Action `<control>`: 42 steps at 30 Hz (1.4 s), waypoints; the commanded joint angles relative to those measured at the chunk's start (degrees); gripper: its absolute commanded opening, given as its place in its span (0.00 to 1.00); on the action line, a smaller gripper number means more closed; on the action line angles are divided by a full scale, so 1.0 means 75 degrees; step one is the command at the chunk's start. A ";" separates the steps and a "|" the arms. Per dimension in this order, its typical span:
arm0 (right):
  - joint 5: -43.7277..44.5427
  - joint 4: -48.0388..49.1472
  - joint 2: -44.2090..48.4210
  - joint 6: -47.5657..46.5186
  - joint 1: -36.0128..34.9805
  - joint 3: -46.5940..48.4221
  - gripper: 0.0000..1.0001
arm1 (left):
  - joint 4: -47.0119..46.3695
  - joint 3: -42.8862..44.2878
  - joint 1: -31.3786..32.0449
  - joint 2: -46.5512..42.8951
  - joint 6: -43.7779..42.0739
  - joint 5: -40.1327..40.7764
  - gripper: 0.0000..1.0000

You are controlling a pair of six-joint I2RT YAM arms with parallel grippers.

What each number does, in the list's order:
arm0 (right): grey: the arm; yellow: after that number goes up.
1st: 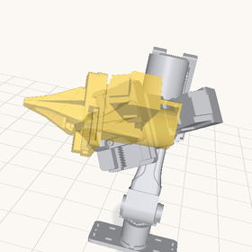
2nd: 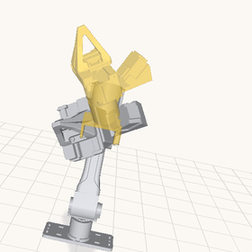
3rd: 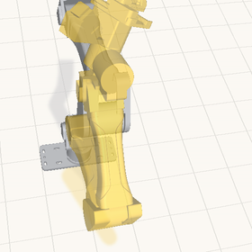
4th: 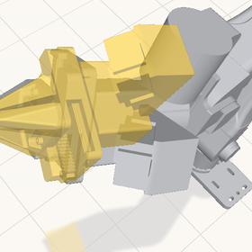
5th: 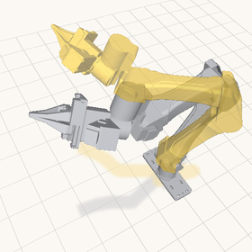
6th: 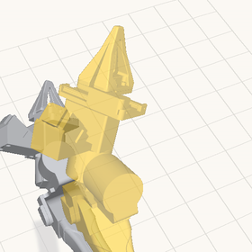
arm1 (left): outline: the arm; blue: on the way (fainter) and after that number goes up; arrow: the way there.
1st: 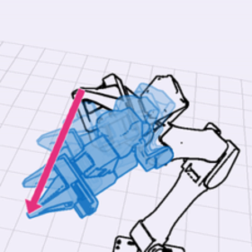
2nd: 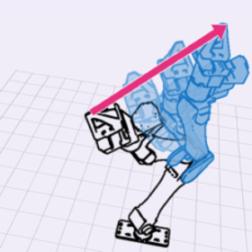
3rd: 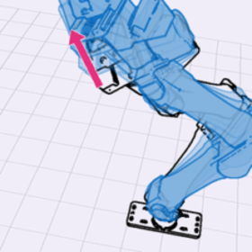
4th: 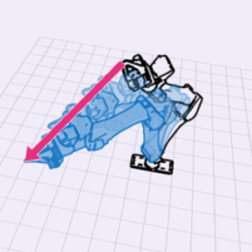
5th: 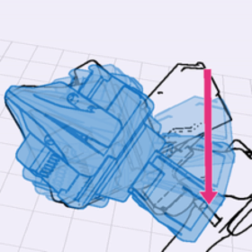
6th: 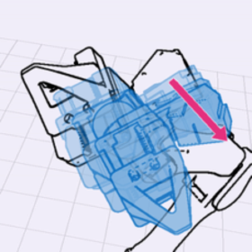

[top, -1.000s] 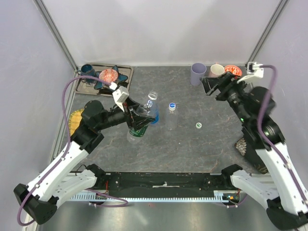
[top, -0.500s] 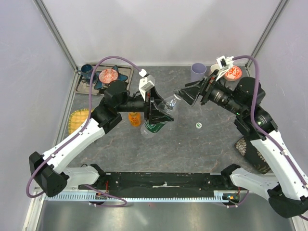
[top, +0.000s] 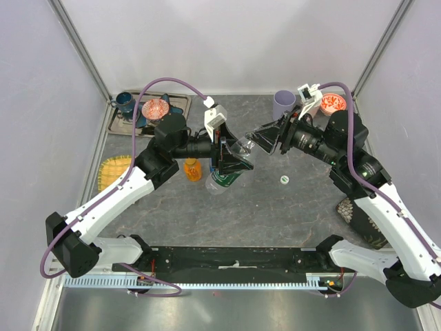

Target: Unscrew the bottle caps

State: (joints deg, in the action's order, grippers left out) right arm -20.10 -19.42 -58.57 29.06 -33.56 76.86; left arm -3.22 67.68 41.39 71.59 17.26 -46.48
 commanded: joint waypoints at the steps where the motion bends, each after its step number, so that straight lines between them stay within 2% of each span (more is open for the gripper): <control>1: 0.0066 0.0105 -0.0089 -0.0066 -0.0072 0.0006 0.57 | -0.0238 0.0293 0.0025 -0.0124 -0.0355 0.0103 0.34; 5: -0.0039 0.0140 -0.0125 -0.0054 -0.0084 -0.0041 0.42 | -0.0261 0.0211 0.0025 -0.0194 -0.0402 0.0138 0.35; 6: -0.0062 0.0163 -0.0136 -0.0066 -0.0084 -0.0018 0.31 | -0.0250 0.0199 0.0025 -0.0217 -0.0414 0.0220 0.36; 7: -0.0063 0.0175 -0.0160 -0.0066 -0.0095 -0.0029 0.24 | -0.0169 0.0187 0.0025 -0.0252 -0.0484 0.0290 0.42; 8: -0.0039 0.0175 -0.0148 -0.0078 -0.0095 0.0006 0.16 | -0.0087 0.0199 0.0025 -0.0276 -0.0519 0.0384 0.48; 9: 0.0019 0.0164 -0.0148 -0.0078 -0.0095 0.0052 0.02 | 0.0007 0.0210 0.0013 -0.0299 -0.0554 0.0710 0.60; 11: 0.0287 0.0082 -0.0125 -0.0159 -0.0095 0.0146 0.00 | 0.0382 0.0292 0.0013 -0.0416 -0.0636 0.1156 0.71; 12: 0.0393 0.0035 -0.0136 -0.0183 -0.0095 0.0309 0.00 | 0.0580 0.0304 0.0013 -0.0463 -0.0672 0.1645 0.99; 17: 0.1389 -0.0211 -0.0242 -0.0335 -0.0095 0.0849 0.00 | 0.1517 0.0433 -0.0022 -0.1083 -0.0894 0.3520 0.99; 19: 0.2173 -0.0269 -0.0289 -0.0324 -0.0084 0.1118 0.00 | 0.1800 0.0433 -0.0045 -0.1283 -0.0895 0.4131 0.99; 20: 0.2582 -0.0351 -0.0370 -0.0312 -0.0095 0.1235 0.00 | 0.1929 0.0433 -0.0045 -0.1400 -0.0883 0.4784 0.99; 24: 0.5368 -0.1006 -0.0955 -0.0861 -0.0084 0.2194 0.00 | 0.2468 0.0258 -0.0045 -0.2276 -0.0824 0.6382 0.99; 25: 0.6976 -0.1240 -0.1119 -0.1025 -0.0095 0.2337 0.00 | 0.2481 0.0060 -0.0045 -0.2477 -0.0859 0.6582 0.99; 26: 0.7676 -0.1231 -0.1446 -0.1201 -0.0084 0.2384 0.00 | 0.2469 -0.0058 -0.0045 -0.2665 -0.0871 0.6874 0.99; 28: 0.9710 -0.0929 -0.1787 -0.1773 -0.0095 0.2385 0.00 | 0.2387 -0.0408 -0.0045 -0.3261 -0.0953 0.7017 0.99; 29: 1.0256 -0.0718 -0.2149 -0.1986 -0.0095 0.2327 0.00 | 0.2340 -0.0538 -0.0045 -0.3473 -0.1011 0.6959 1.00; 32: 1.1079 0.0033 -0.2887 -0.2562 0.0021 0.2127 0.00 | 0.2059 -0.1007 -0.0045 -0.4049 -0.1082 0.6865 1.00; 39: 1.0812 0.0959 -0.3932 -0.1707 0.1017 0.1612 0.00 | 0.2269 -0.1477 -0.0045 -0.4459 -0.1012 0.6736 0.99; 42: 1.0882 0.1487 -0.4424 -0.1905 0.1263 0.1576 0.00 | 0.2340 -0.1781 -0.0045 -0.4670 -0.0918 0.6736 0.99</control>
State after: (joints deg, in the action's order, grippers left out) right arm 57.17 -16.49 -90.15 14.96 -26.48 88.16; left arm 13.76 56.51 41.17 38.20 11.62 3.03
